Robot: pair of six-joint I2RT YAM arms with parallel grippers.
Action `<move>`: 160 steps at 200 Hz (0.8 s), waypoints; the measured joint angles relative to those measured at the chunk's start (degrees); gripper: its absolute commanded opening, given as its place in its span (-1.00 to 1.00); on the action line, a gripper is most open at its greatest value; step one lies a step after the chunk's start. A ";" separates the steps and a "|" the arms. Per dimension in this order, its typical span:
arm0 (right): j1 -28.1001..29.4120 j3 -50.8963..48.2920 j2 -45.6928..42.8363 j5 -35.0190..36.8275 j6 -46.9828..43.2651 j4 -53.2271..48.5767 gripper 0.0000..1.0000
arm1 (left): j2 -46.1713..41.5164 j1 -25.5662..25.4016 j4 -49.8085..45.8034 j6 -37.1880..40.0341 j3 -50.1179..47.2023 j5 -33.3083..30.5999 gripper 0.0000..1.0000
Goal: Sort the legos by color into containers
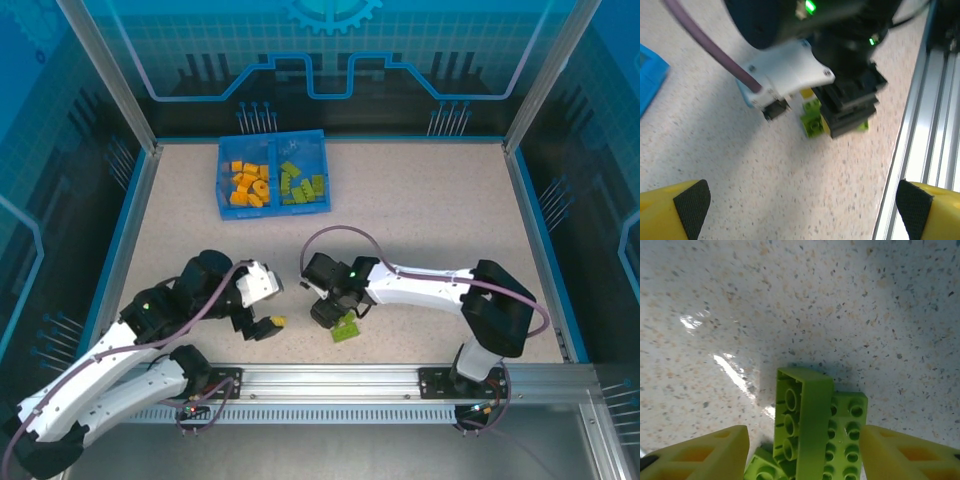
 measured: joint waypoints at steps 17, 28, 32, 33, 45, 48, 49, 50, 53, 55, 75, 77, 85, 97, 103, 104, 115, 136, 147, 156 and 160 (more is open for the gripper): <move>0.39 0.39 1.77 0.94 -0.26 -0.37 0.23 | 0.04 0.00 -0.76 2.27 -1.33 0.46 0.97; 0.72 0.39 2.38 1.20 -0.44 -0.42 0.21 | 0.09 0.00 -1.14 3.34 -1.46 0.59 0.97; 0.87 0.42 2.60 1.22 -0.44 -0.42 0.19 | 0.09 0.00 -1.11 3.67 -1.49 0.63 0.97; 0.92 0.42 2.64 1.22 -0.44 -0.42 0.19 | 0.09 0.00 -1.11 3.69 -1.49 0.66 0.97; 1.44 0.66 3.39 1.25 -0.59 -0.44 0.11 | 0.09 0.00 -1.09 4.52 -1.49 0.83 0.98; 1.57 0.74 3.61 1.27 -0.68 -0.42 0.10 | 0.09 0.00 -1.09 4.74 -1.49 0.83 0.97; 1.66 0.79 3.74 1.27 -0.74 -0.42 0.09 | 0.09 0.00 -1.09 4.76 -1.49 0.83 0.97; 1.70 0.83 3.80 1.27 -0.70 -0.44 0.09 | 0.09 0.00 -1.11 4.79 -1.49 0.83 0.97; 1.84 0.96 4.02 1.33 -0.59 -0.44 0.08 | 0.09 0.00 -1.11 4.94 -1.49 0.85 0.97; 1.92 1.05 4.24 1.36 -0.70 -0.44 0.08 | 0.09 0.00 -1.09 4.98 -1.49 0.83 0.98; 3.02 1.92 5.92 1.40 -0.59 -0.35 0.04 | 0.04 0.00 -1.09 5.29 -1.51 0.83 0.97; 3.08 1.97 6.03 1.40 -0.59 -0.35 0.04 | 0.00 0.00 -1.07 5.31 -1.51 0.83 0.97; 3.61 2.21 6.51 1.38 -0.59 -0.42 0.03 | -0.17 0.00 -1.01 5.31 -1.70 0.83 0.97; 4.24 2.69 7.41 1.40 -0.57 -0.42 0.02 | -0.70 0.00 -1.01 5.33 -2.12 0.81 0.97; 4.57 3.06 7.98 1.40 -0.59 -0.46 0.02 | -1.05 0.00 -1.03 5.33 -2.36 0.79 0.97; 4.63 3.17 8.13 1.40 -0.57 -0.46 0.02 | -1.09 0.00 -1.03 5.33 -2.38 0.79 0.97; 5.20 4.02 9.44 1.44 -0.57 -0.70 0.01 | -1.75 0.00 -1.01 5.35 -2.67 0.72 0.97; 6.05 5.09 11.02 1.79 -0.48 -1.11 -0.13 | -2.82 0.02 -0.81 5.68 -2.71 0.04 0.97; 6.34 5.35 11.04 2.08 0.02 -1.42 -0.21 | -3.41 0.00 -0.59 5.79 -2.71 -0.13 0.97; 6.43 5.40 11.10 2.14 0.15 -1.46 -0.29 | -3.72 0.02 -0.39 6.01 -2.71 -0.24 0.97; 6.43 5.44 11.15 2.14 0.55 -1.49 -0.31 | -3.85 0.02 -0.31 6.19 -2.71 -0.28 0.97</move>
